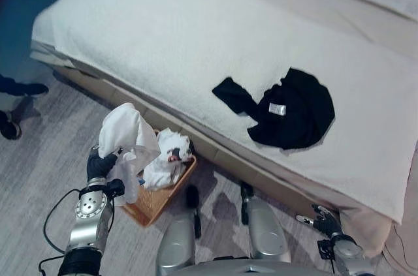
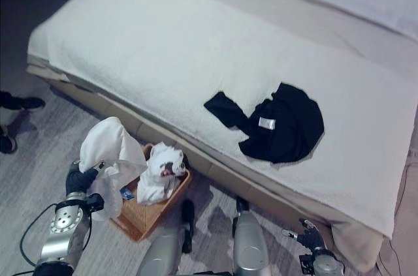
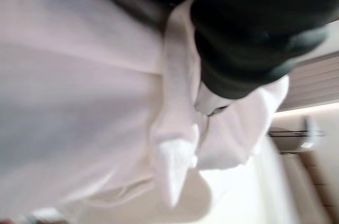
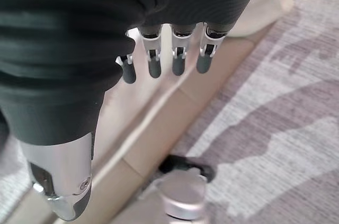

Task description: Pick up clothes into the bucket

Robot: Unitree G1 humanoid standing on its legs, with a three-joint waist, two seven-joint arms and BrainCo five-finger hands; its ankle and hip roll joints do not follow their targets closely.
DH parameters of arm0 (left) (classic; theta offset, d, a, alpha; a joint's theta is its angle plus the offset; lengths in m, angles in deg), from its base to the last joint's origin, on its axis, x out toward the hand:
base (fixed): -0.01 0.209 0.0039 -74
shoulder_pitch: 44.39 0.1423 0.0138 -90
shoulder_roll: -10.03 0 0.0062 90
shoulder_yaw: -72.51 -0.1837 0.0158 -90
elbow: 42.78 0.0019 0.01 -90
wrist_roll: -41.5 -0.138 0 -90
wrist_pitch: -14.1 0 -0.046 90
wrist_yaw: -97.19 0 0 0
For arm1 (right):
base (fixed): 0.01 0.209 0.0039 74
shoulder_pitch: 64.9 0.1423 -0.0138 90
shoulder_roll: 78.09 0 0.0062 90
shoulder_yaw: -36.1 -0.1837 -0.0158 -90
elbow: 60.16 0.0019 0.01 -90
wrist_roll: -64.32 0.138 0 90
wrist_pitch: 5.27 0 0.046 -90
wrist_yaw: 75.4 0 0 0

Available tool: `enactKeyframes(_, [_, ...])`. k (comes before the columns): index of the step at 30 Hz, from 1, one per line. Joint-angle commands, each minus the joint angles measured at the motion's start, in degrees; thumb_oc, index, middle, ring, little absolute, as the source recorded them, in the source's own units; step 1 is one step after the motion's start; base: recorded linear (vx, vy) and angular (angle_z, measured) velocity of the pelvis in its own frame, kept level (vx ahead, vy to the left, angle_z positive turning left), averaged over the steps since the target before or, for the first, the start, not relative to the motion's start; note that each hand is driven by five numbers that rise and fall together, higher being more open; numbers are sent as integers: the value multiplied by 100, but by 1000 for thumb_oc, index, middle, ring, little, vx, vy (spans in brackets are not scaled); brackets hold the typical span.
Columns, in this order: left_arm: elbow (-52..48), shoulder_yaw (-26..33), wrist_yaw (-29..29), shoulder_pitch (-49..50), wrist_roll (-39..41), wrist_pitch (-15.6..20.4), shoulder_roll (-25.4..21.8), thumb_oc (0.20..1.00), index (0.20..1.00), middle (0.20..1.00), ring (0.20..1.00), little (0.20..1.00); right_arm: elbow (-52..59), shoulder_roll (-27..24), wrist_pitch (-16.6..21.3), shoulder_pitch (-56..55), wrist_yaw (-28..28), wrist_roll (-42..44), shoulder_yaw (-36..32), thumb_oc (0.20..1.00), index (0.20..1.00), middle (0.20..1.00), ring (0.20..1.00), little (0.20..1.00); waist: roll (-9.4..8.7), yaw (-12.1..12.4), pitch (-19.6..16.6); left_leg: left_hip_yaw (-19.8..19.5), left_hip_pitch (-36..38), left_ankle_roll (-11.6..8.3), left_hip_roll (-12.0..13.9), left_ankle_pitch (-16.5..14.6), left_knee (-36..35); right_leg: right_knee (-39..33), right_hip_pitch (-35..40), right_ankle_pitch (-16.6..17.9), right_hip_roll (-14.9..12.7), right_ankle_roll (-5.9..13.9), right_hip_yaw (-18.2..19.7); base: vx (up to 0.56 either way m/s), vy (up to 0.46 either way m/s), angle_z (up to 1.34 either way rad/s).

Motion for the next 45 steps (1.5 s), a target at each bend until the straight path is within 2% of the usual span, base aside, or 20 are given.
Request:
enactKeyframes(1, [30, 153, 599, -265, -780, 293, -589, 200, 200, 200, 200, 200, 370, -165, 302, 59, -238, 59, 254, 1000, 1000, 1000, 1000, 1000, -181, -27, -12, -27, -482, 208, -196, -397, 924, 464, -22, -60, -169, 2, -14, -109, 43, 6])
enactKeyframes(3, [347, 41, 829, -567, -812, 239, -841, 200, 200, 200, 200, 200, 541, -324, 402, 242, -419, 174, 314, 1000, 1000, 1000, 1000, 1000, -232, -38, 253, -31, -950, 240, -213, -486, 1362, 824, -444, -128, -188, -55, 48, -89, 32, 8])
enactKeyframes(4, [351, 38, 829, -573, -811, 241, -842, 200, 200, 200, 200, 200, 539, -323, 402, 245, -419, 174, 312, 1000, 1000, 1000, 1000, 1000, -231, -35, 248, -30, -964, 240, -213, -491, 1372, 833, -458, -132, -187, -55, 51, -110, 48, -3])
enactKeyframes(5, [452, -21, 944, -686, -863, 189, -1015, 200, 200, 200, 200, 200, 654, -410, 440, 361, -532, 261, 322, 1000, 1000, 1000, 1000, 1000, -265, -34, 442, -8, -1258, 261, -193, -575, 1682, 1056, -712, -168, -200, -68, 63, -60, 31, -5])
enactKeyframes(10, [805, -208, 1131, -1009, -926, 54, -1242, 200, 200, 200, 200, 200, 874, -535, 488, 509, -737, 447, 346, 1000, 1000, 1000, 1000, 1000, -320, -56, 442, -9, -2030, 287, -189, -689, 2152, 1413, -1431, -245, -202, -87, 131, -28, 27, 1])
enactKeyframes(11, [1063, -284, 1189, -1175, -787, 25, -1241, 200, 200, 200, 200, 200, 871, -553, 504, 526, -806, 538, 407, 1000, 1000, 1000, 1000, 1000, -337, -69, 442, -52, -2243, 280, -186, -953, 2432, 1662, -1645, -465, -173, -62, 181, 59, 21, -1])
enactKeyframes(18, [1640, -492, 1318, -1680, -569, -129, -1412, 200, 200, 200, 200, 200, 1044, -589, 533, 675, -997, 746, 557, 1000, 1000, 1000, 1000, 1000, -435, -79, 442, -70, -3034, 318, -166, -1110, 2956, 2076, -2390, -587, -139, -77, 185, 7, 12, 1])
enactKeyframes(19, [1809, -532, 1462, -1766, -652, -262, -1462, 1000, 1000, 1000, 1000, 1000, 1044, -601, 529, 742, -1065, 752, 635, 1000, 1000, 1000, 1000, 1000, -460, -74, 442, -78, -3200, 328, -170, -1132, 3043, 2132, -2537, -598, -115, -74, 160, 0, 0, 0])
enactKeyframes(27, [1965, -575, 1710, -1843, -1009, -522, -1522, 1000, 1000, 1000, 1000, 1000, 1675, -734, 630, 1012, -1458, 630, 587, 1000, 1000, 1000, 1000, 1000, -490, -59, 442, -79, -3346, 369, -140, -1203, 3110, 2153, -2684, -628, -122, -47, 136, 11, 17, -3])
enactKeyframes(33, [1875, -369, 1865, -1694, -1263, -647, -1347, 1000, 1000, 1000, 1000, 1000, 3454, -986, 1054, 1180, -1929, 196, 143, 1000, 1000, 1000, 1000, 1000, -450, -85, 442, -48, -3237, 360, -152, -1206, 3006, 2155, -2642, -717, -118, -82, 140, 5, 14, -1])
enactKeyframes(39, [1475, -190, 1789, -1408, -1342, -638, -1167, 1000, 1000, 1000, 1000, 1000, 4320, -1244, 1093, 1368, -2282, -228, -457, 1000, 1000, 1000, 1000, 1000, -358, -14, 442, -79, -3039, 316, -185, -1101, 2769, 2100, -2502, -755, -150, -89, 108, 4, -12, 1])
enactKeyframes(43, [1104, -173, 1743, -1224, -1121, -491, -886, 1000, 1000, 1000, 1000, 1000, 4054, -1480, 983, 1755, -2436, -254, -538, 1000, 1000, 1000, 1000, 1000, -252, 87, 442, -119, -2880, 286, -239, -964, 2506, 2005, -2379, -732, -204, -85, 58, -6, -46, 2])
enactKeyframes(45, [805, -266, 1578, -1062, -811, -292, -591, 1000, 1000, 1000, 1000, 1000, 3676, -1674, 839, 2060, -2425, -161, -462, 1000, 1000, 1000, 1000, 1000, -164, 192, 442, -146, -2783, 267, -281, -864, 2334, 1940, -2295, -708, -250, -85, 27, -22, -43, 8])
